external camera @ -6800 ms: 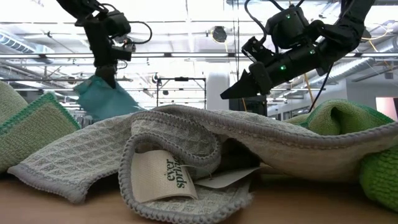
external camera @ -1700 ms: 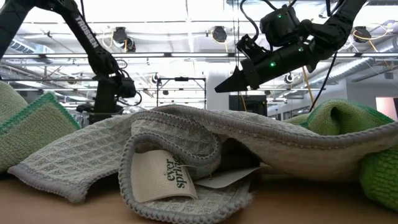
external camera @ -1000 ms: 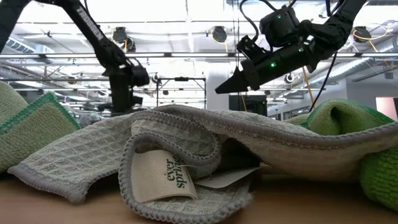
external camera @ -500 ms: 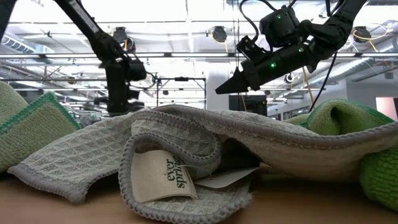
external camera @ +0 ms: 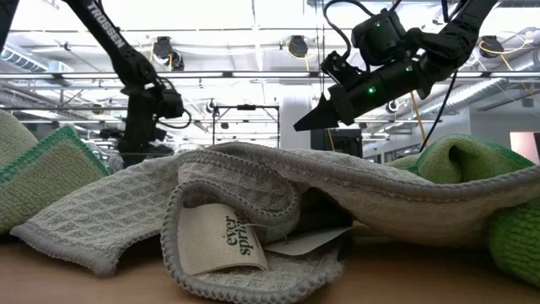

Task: Fold microfiber towels
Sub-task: Put the blue microfiber cloth into the transparent bin, then fold the left light green microfiber cloth

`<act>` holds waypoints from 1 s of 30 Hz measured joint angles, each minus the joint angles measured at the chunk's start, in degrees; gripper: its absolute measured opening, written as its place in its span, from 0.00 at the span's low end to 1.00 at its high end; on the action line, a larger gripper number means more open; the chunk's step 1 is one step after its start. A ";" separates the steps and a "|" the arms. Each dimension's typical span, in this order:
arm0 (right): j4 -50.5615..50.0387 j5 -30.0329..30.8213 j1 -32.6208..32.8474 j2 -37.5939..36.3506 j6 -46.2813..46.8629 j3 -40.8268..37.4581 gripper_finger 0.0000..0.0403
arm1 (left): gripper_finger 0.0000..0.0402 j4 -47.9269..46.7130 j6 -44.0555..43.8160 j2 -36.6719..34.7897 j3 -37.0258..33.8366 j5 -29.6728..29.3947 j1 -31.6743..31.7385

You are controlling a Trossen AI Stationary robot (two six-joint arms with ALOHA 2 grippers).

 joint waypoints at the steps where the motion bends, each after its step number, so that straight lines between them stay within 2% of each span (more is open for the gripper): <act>1: -0.10 0.01 0.00 0.00 0.00 0.00 0.44 | 0.02 0.96 0.34 0.02 -0.80 0.01 0.47; 6: -0.15 0.01 0.00 0.00 0.00 0.00 0.44 | 0.02 7.51 1.90 -0.01 -3.85 1.21 1.66; 13: -0.11 0.01 0.00 0.00 0.01 0.00 0.44 | 0.03 6.99 2.89 -1.44 -3.57 1.69 0.69; 17: -0.13 0.01 0.02 0.00 1.22 0.00 0.44 | 0.01 5.71 4.64 -6.27 -3.47 1.67 -0.28; 21: -0.17 0.01 0.31 0.00 2.79 0.00 0.44 | 0.02 2.25 5.44 -14.84 -3.47 1.67 -2.07; 25: -0.17 0.01 1.18 0.00 3.69 0.00 0.44 | 0.04 -2.18 6.95 -23.99 -3.40 1.66 -7.30; 30: -1.14 0.01 3.29 0.00 6.10 0.00 0.44 | 0.01 -8.63 7.78 -32.18 -3.40 4.44 -20.06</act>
